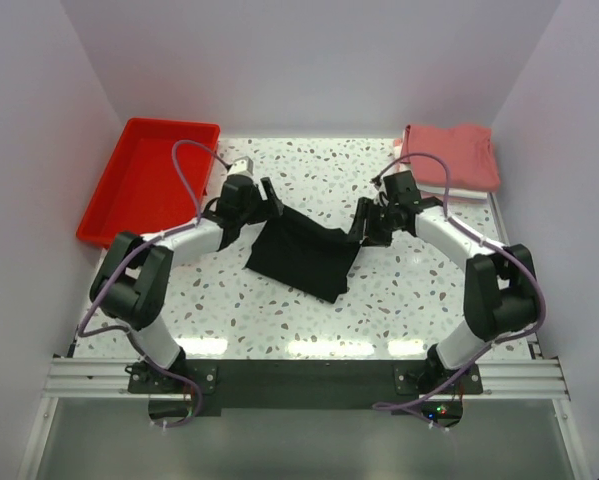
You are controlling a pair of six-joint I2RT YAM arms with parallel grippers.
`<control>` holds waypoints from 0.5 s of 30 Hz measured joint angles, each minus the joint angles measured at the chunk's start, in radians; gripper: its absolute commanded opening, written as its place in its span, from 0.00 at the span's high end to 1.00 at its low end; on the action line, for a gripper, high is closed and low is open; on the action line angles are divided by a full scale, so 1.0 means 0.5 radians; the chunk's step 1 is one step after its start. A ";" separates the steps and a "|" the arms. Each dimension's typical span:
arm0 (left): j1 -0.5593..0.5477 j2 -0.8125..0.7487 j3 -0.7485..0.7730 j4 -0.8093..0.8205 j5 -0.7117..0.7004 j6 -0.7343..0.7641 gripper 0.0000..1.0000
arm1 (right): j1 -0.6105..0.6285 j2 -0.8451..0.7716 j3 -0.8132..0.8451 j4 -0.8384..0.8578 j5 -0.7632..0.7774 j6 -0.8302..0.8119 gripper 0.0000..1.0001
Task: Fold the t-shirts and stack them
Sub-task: Fold the tshirt
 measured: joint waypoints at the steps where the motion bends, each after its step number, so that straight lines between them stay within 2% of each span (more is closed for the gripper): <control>1: 0.005 0.040 0.031 -0.008 0.008 0.002 0.00 | -0.002 0.037 0.024 -0.005 0.032 0.005 0.01; 8: 0.017 0.092 0.124 -0.014 0.155 0.036 0.00 | -0.014 0.059 0.159 0.028 0.110 -0.012 0.01; 15: 0.017 -0.053 0.108 -0.023 0.375 0.064 0.00 | -0.007 -0.255 0.001 0.144 -0.084 0.019 0.01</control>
